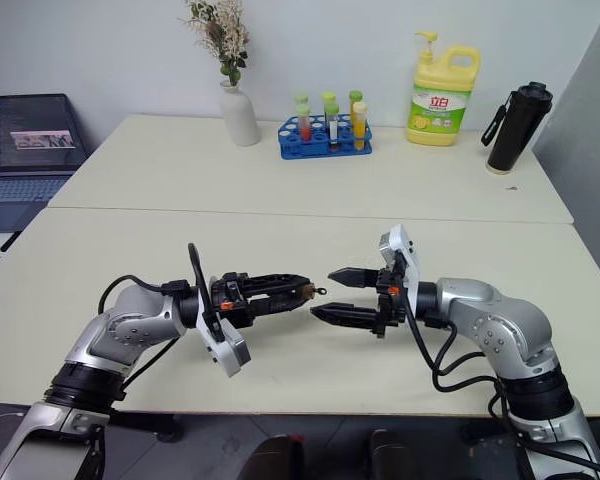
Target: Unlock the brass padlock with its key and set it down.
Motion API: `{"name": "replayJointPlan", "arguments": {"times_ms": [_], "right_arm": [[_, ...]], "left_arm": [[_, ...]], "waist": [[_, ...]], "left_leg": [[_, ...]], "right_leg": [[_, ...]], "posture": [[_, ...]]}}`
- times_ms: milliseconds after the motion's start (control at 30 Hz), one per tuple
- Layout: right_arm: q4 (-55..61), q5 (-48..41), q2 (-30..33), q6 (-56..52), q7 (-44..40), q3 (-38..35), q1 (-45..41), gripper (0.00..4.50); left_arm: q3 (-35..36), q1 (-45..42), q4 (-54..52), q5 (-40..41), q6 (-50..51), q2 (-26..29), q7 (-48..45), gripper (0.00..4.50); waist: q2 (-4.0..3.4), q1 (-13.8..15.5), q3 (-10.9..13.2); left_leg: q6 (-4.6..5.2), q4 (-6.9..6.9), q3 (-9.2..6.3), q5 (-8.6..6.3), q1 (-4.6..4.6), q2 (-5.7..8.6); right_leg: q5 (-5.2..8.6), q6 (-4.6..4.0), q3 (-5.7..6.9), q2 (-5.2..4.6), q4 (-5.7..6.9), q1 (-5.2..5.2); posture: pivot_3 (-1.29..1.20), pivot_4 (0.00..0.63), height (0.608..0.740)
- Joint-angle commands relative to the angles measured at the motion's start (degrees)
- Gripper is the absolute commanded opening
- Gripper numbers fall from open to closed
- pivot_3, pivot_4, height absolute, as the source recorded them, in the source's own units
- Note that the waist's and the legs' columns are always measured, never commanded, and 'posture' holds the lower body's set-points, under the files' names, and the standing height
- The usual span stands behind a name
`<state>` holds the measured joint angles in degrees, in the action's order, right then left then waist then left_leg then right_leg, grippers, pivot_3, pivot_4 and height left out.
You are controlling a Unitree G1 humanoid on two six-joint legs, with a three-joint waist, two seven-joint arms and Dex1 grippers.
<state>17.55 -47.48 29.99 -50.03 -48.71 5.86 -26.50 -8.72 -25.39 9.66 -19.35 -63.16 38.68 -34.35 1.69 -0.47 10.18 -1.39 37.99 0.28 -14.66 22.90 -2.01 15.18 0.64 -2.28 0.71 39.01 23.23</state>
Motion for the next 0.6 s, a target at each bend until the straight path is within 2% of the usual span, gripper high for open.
{"name": "replayJointPlan", "arguments": {"times_ms": [33,133,367,400,600], "right_arm": [[0.56,-0.61,-0.63,-0.22,-1.28,0.09,-1.81,4.11],[0.48,-0.57,-0.92,-0.57,-1.47,0.10,-2.05,3.19],[0.13,-0.18,-1.00,-1.20,-2.56,0.57,-2.61,0.57],[0.19,-0.15,-0.94,-1.25,-2.71,0.62,-2.62,0.08],[-0.02,-0.28,-1.16,-1.88,-3.14,0.58,-2.97,0.00]], "left_arm": [[-0.30,-1.17,-1.34,-0.06,-0.16,0.59,1.58,0.96],[-0.49,-1.27,-1.49,-0.50,-0.20,0.78,1.85,0.96],[-0.71,-1.32,-1.75,-0.79,0.40,0.92,2.69,0.96],[-0.68,-1.31,-1.91,-0.75,0.56,0.89,2.74,0.96],[-0.89,-1.29,-2.25,-0.98,0.57,1.05,2.79,0.96]], "waist": [[0.00,-0.01,0.00],[0.00,-0.02,0.00],[0.00,-0.01,0.00],[0.00,-0.01,0.00],[0.00,-0.01,0.00]], "left_leg": [[0.00,0.00,0.00,0.00,0.00,-0.01],[0.00,0.00,0.00,0.00,0.00,-0.02],[0.00,0.00,0.00,0.00,0.00,-0.03],[0.00,0.00,0.01,0.00,0.00,-0.03],[0.00,-0.01,0.01,0.00,0.00,-0.04]], "right_leg": [[0.00,0.00,0.00,0.00,0.00,0.00],[0.01,0.01,0.01,0.00,0.00,0.00],[0.00,0.00,0.01,0.00,0.00,0.01],[0.00,0.00,0.01,0.00,0.00,0.01],[0.00,0.00,0.01,0.00,0.00,0.01]], "posture": [[0.00,0.150,0.740],[0.00,0.150,0.740],[0.00,0.150,0.740],[0.00,0.150,0.740],[0.00,0.150,0.740]]}}
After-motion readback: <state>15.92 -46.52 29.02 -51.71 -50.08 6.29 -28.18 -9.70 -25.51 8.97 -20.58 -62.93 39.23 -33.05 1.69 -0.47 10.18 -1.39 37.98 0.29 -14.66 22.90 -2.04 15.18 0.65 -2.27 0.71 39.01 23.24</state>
